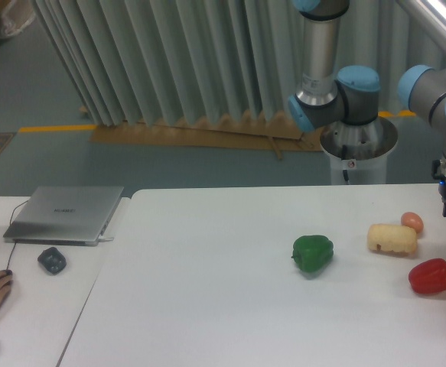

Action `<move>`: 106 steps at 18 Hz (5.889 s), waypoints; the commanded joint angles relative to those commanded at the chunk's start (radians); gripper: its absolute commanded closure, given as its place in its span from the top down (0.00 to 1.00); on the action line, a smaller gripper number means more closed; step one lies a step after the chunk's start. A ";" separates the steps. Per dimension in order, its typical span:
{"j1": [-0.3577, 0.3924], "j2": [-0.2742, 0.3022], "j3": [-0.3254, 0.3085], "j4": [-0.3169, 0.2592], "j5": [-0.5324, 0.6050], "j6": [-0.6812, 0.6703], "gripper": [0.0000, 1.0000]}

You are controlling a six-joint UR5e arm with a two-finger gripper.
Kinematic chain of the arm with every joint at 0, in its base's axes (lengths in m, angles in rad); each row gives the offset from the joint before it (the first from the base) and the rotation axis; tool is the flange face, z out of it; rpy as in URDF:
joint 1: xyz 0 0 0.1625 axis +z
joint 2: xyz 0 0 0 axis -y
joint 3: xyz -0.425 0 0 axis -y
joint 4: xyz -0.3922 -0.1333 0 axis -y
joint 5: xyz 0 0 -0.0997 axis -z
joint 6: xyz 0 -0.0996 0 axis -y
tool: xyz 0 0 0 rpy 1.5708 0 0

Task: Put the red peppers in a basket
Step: 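Move the gripper over the red bell pepper and yellow toy, then lower the open gripper toward the red bell pepper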

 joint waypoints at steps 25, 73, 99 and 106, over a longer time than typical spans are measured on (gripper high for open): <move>-0.235 0.063 -0.087 -0.051 0.213 -0.224 1.00; -0.167 -0.009 -0.052 0.058 0.271 -0.377 1.00; -0.155 -0.023 -0.051 0.136 0.255 -0.518 1.00; -0.179 -0.087 -0.031 0.170 0.288 -0.510 1.00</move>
